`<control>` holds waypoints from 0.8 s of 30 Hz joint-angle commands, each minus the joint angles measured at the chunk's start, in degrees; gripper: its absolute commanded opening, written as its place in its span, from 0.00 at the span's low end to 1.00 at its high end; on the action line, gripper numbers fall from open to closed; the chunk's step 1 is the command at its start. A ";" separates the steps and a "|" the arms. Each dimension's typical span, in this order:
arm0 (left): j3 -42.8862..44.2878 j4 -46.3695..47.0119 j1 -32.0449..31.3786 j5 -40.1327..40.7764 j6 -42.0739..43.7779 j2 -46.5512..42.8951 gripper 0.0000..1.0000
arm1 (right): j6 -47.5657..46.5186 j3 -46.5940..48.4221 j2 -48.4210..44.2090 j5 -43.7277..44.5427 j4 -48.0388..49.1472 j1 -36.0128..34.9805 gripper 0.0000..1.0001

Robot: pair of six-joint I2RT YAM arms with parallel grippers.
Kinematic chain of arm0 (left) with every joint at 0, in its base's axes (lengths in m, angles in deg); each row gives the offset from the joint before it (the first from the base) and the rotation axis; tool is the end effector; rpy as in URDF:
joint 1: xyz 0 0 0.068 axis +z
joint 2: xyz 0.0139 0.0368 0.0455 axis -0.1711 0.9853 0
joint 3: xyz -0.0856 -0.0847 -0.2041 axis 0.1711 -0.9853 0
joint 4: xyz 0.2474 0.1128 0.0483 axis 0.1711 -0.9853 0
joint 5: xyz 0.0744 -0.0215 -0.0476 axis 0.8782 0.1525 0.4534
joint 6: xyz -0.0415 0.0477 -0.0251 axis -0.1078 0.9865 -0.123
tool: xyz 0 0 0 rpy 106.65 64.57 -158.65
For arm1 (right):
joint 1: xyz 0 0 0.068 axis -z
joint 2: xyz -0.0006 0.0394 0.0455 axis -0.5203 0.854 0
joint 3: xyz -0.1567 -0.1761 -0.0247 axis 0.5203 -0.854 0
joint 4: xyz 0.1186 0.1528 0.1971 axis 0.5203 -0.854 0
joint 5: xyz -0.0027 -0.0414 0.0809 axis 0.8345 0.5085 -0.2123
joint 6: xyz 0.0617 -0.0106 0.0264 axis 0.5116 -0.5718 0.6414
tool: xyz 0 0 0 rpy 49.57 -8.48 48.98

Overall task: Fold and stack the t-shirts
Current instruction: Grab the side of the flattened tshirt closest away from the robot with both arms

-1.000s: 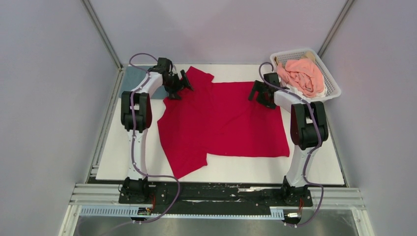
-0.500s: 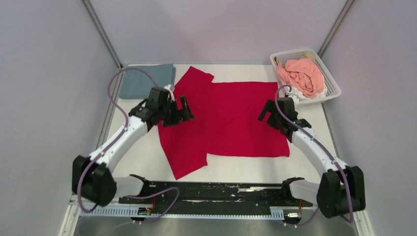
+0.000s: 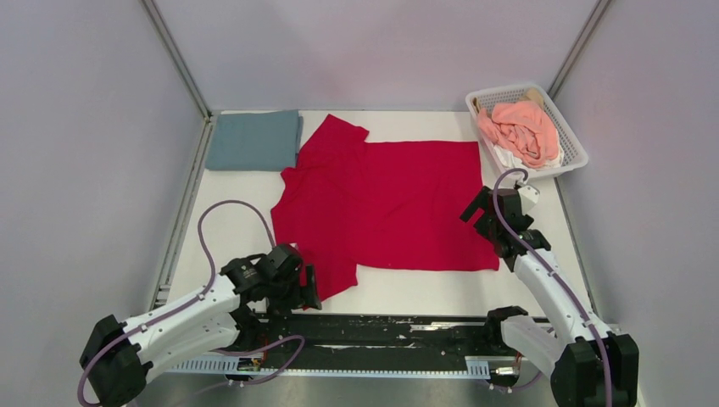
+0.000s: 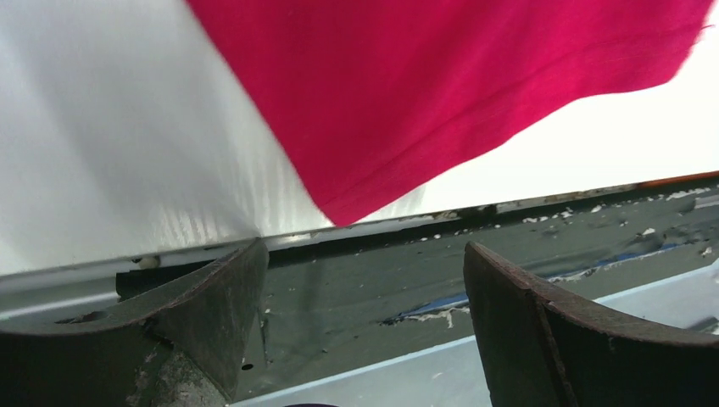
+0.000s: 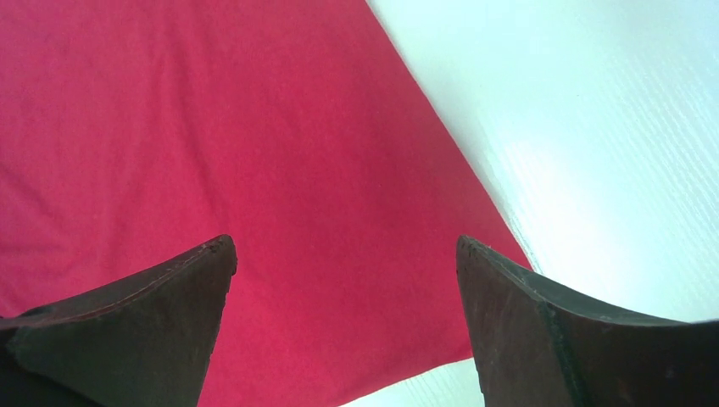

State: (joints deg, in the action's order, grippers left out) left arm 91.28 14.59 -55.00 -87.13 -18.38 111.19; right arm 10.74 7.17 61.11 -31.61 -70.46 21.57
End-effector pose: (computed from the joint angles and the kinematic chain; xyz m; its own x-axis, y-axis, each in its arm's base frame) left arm 0.1210 -0.1285 0.1159 -0.9693 -0.2062 -0.1339 -0.1477 0.9238 -0.3533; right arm 0.2410 0.0250 0.1771 -0.5412 0.5015 -0.6750 0.4715 0.8456 0.2502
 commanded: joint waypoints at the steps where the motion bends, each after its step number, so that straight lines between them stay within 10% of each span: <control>1: -2.02 -0.23 -1.33 1.25 -7.59 -2.51 0.91 | 1.36 -0.35 -0.36 2.83 0.84 0.30 1.00; 24: 10.51 -5.36 -1.34 5.70 -1.91 10.05 0.78 | 0.16 -0.70 0.19 3.76 0.78 0.63 1.00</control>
State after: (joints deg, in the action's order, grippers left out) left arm 102.91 9.11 -56.29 -81.77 -21.75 118.10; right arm 11.14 6.69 62.13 -29.47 -70.42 21.79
